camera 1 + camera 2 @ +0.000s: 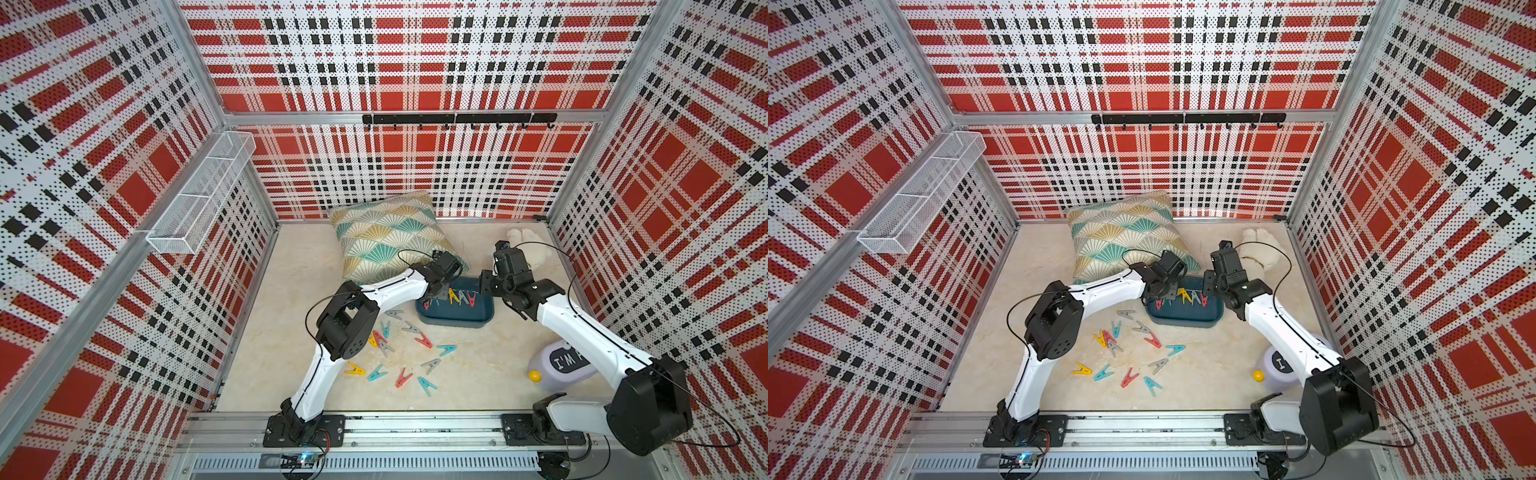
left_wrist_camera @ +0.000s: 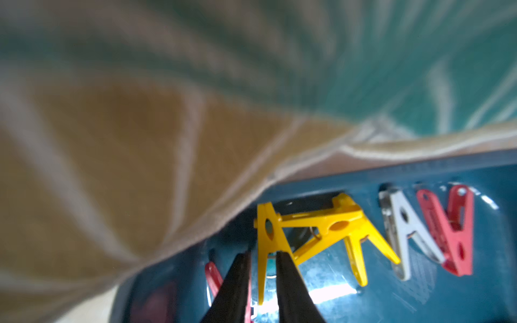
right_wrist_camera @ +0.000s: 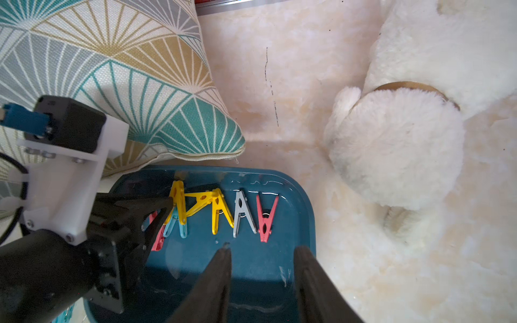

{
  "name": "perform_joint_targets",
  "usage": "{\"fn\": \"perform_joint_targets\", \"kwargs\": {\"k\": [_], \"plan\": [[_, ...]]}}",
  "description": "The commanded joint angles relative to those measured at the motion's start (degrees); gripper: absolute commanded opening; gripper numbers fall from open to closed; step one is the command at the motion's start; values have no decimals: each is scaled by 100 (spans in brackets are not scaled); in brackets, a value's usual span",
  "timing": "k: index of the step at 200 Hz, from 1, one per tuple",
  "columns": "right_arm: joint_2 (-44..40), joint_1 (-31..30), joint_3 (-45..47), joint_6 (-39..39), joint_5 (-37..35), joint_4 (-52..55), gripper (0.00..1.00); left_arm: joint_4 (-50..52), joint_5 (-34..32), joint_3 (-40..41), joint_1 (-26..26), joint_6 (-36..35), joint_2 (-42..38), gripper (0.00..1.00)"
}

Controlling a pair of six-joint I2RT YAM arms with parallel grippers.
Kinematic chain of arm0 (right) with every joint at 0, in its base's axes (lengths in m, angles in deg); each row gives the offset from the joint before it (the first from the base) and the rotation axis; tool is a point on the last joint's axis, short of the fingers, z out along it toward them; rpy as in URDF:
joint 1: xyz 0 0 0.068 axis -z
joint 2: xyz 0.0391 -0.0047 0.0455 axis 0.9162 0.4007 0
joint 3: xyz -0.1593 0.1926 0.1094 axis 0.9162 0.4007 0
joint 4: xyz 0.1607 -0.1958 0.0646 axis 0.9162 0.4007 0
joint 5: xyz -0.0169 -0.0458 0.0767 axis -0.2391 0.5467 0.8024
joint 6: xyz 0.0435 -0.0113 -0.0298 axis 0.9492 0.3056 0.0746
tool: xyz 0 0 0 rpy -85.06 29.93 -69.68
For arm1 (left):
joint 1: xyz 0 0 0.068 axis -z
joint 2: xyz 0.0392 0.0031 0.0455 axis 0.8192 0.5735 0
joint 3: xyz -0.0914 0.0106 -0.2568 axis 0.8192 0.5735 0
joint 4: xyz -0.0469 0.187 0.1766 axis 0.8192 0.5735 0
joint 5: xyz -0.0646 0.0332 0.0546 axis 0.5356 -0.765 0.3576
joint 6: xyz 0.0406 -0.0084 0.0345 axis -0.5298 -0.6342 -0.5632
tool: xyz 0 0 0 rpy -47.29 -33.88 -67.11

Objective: Put the clothespins into the storage box
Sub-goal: Place the clothespin in the storage box.

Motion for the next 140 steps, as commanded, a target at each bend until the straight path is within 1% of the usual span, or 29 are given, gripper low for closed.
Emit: {"fn": "perform_joint_targets", "kwargs": {"k": [1,37,56,74,93,119,140], "plan": [[-214,23,-77,-11,7,89,44,224,-82,-99,19,-107,-180,25],[-153,19,-149,6,100,94,44,420,-348,-149,133,-73,-641,27],[-97,25,-139,-16,110,70,44,455,-474,262,164,-6,-1121,28],[-27,31,-123,-47,114,45,45,426,-549,850,189,55,-1686,30],[26,31,-99,-79,196,-28,45,409,-685,1666,251,176,-2320,32],[115,24,-103,-84,422,-163,45,190,-638,2999,244,471,-3151,33],[157,21,-68,-99,532,-194,45,-76,-492,3869,152,717,-3686,33]]}}
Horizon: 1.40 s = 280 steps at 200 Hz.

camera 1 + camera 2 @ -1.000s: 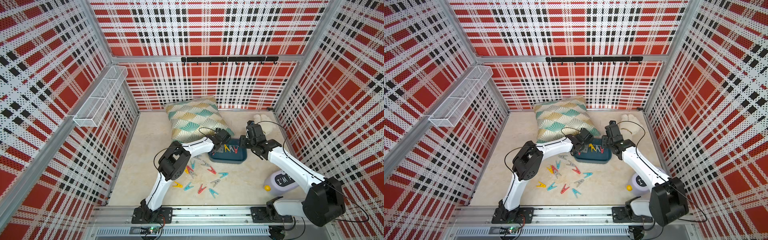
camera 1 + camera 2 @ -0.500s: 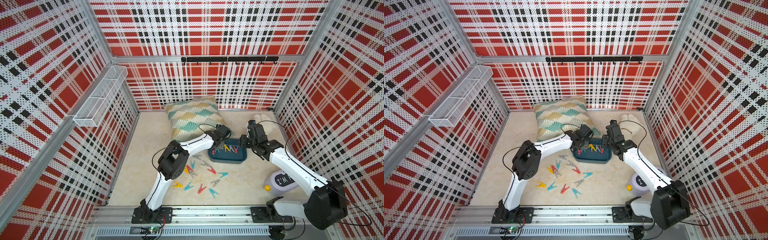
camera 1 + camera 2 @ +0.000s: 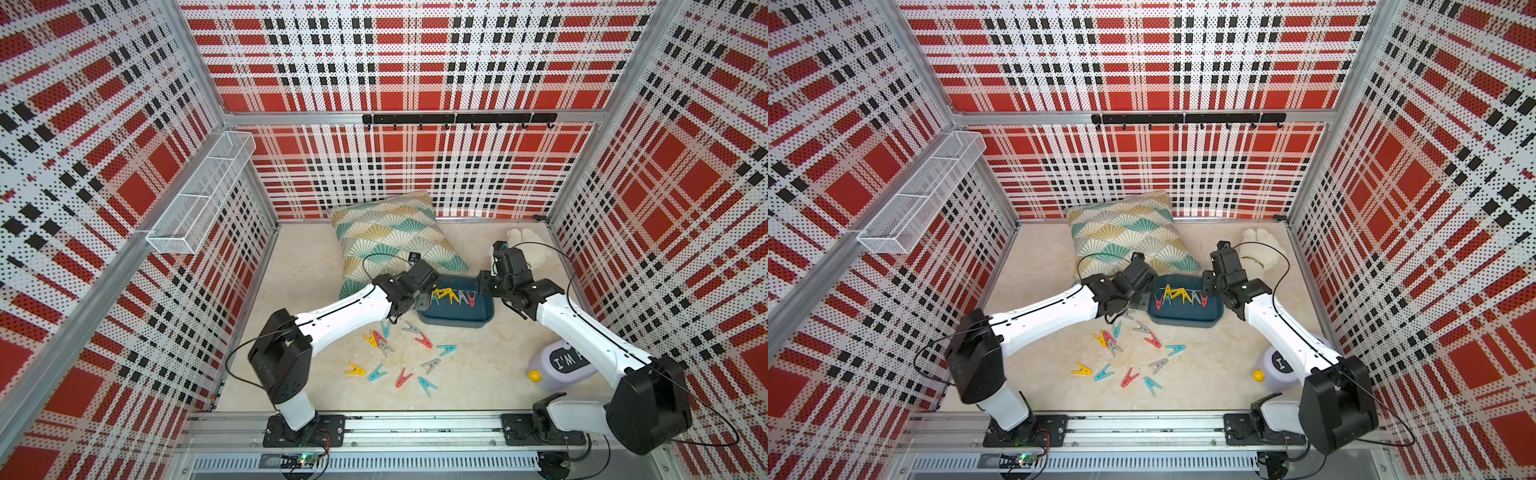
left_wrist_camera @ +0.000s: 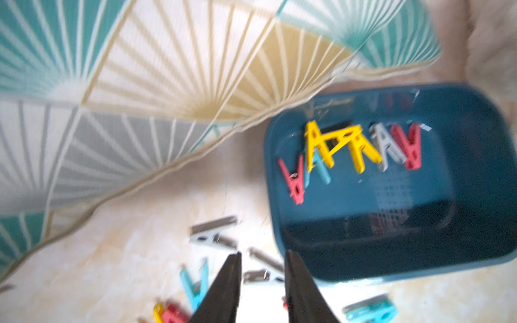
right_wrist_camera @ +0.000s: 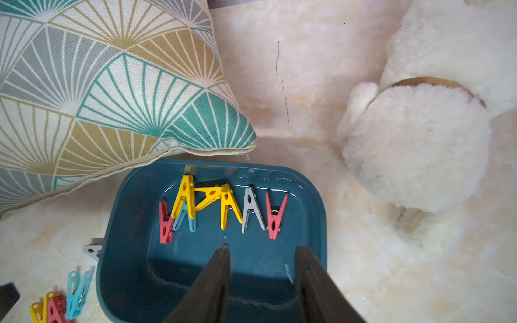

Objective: Put the clothespins into the storage box
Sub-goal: Place the clothespin in the storage box, then pick up the clothespin from the center of the board.

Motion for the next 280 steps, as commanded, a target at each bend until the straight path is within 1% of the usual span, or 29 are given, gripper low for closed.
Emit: {"fn": "perform_joint_targets", "kwargs": {"k": [1,25,42,55,88,123,162,182,200,228,280], "plan": [[66,20,-68,-76,195,-139,45,-233,61,838,-80,366,-395,33],[93,16,-33,-119,227,-148,46,-355,104,1569,-84,702,-843,33],[176,21,-58,-152,275,-156,46,-180,30,1922,-73,1038,-1251,33],[225,11,-55,-160,337,-186,46,-1,-41,2206,-69,1518,-1642,33],[247,-47,-64,-217,411,-294,46,179,420,2902,-296,2702,-2669,33],[269,-193,-90,-217,406,-385,46,576,508,3308,-373,3566,-3096,33],[503,-486,-121,-171,403,-542,46,606,982,3772,-613,3772,-3237,34],[542,-593,-91,-134,415,-641,46,780,918,3848,-636,3985,-3425,35],[536,-612,-53,-131,442,-739,46,835,949,3962,-718,4011,-3571,35],[541,-612,-43,-166,419,-750,46,753,1034,4079,-963,3842,-3582,35],[524,-612,-25,-171,385,-750,46,688,1096,4139,-1110,3670,-3413,35]]}}
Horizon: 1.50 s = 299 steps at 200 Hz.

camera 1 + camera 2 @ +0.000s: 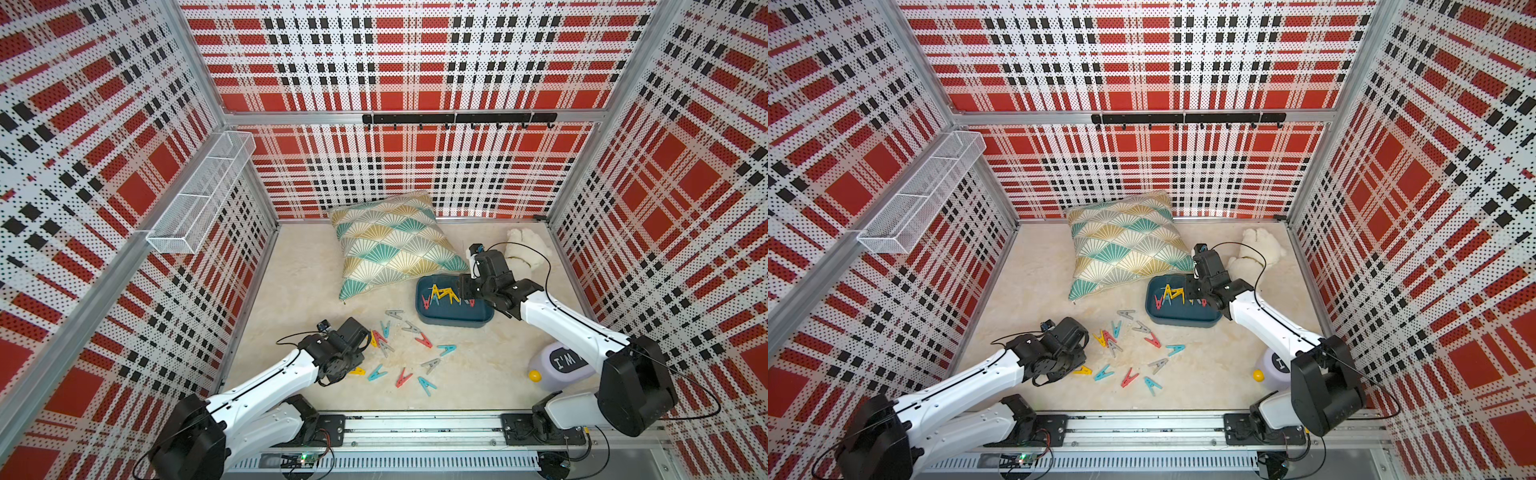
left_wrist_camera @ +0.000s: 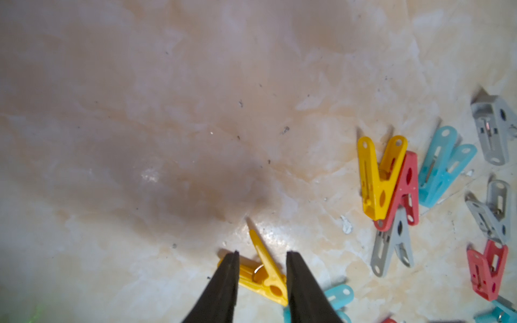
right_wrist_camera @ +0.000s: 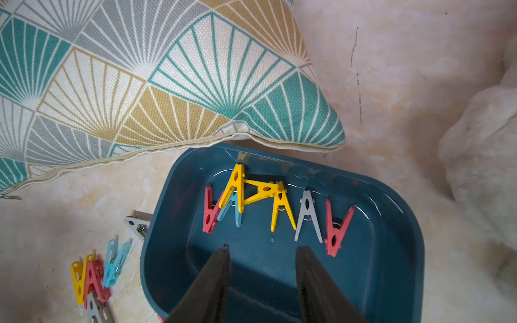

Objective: Put the clothespins into the storage box
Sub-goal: Pick up the clothespin from the center of the board.

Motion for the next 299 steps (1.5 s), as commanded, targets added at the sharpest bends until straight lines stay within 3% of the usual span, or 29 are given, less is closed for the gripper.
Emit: {"fn": "perform_joint_targets", "kwargs": {"k": [1,149,268,299], "plan": [[9,-11,-25,-22,-37,-100,46,-30,83,96,-92,-110,41,35],[69,-14,-33,-57,-11,-153,46,-594,330,6,-46,-341,750,34],[39,-11,-7,-66,-37,-145,46,-856,231,-207,-81,-687,1168,8],[119,-11,-46,-74,-76,-123,46,-872,-14,-676,-272,-1063,1205,2]]}}
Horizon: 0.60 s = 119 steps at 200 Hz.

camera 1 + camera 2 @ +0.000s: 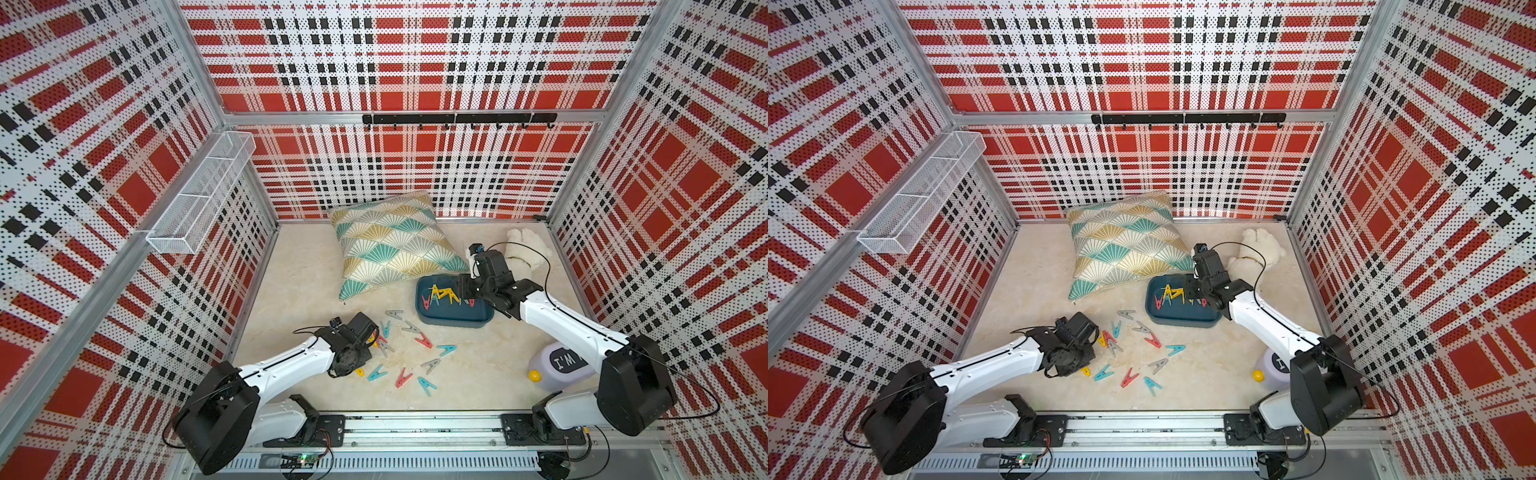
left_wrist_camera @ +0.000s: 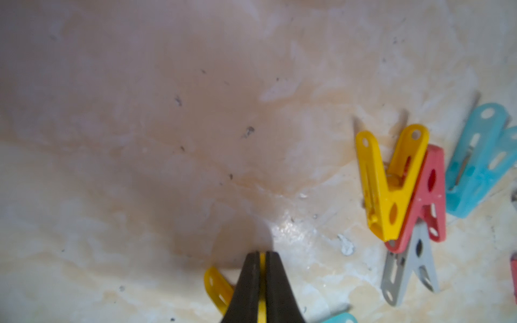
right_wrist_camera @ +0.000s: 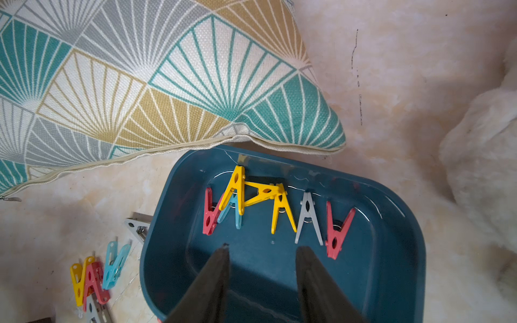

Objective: Put the clothespins into the storage box
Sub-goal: Pick up the clothespin from the center of the board.

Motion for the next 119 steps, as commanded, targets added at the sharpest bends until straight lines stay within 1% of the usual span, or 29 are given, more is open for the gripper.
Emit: {"fn": "perform_joint_targets", "kwargs": {"k": [1,24,39,51,70,90,108,119], "plan": [[90,-11,-49,-71,-77,-81,46,-111,-309,-475,-133,-388,45,2],[103,-11,-86,-73,-211,-23,46,-58,-788,-1256,-32,-783,175,2],[48,4,-60,-45,-316,-24,46,-55,-1100,-1791,179,-995,355,1],[7,31,-46,-7,-394,26,46,-133,-1184,-2277,382,-1190,608,1],[-131,88,63,63,-532,74,46,-253,-1411,-3185,824,-1551,1203,1],[-280,196,229,135,-602,99,47,-329,-1624,-4153,1238,-1988,1996,1],[-348,252,252,161,-705,242,46,-508,-1621,-4763,1432,-2233,2628,2],[-436,271,309,182,-813,313,47,-641,-1476,-5013,1466,-2412,2989,2]]}}
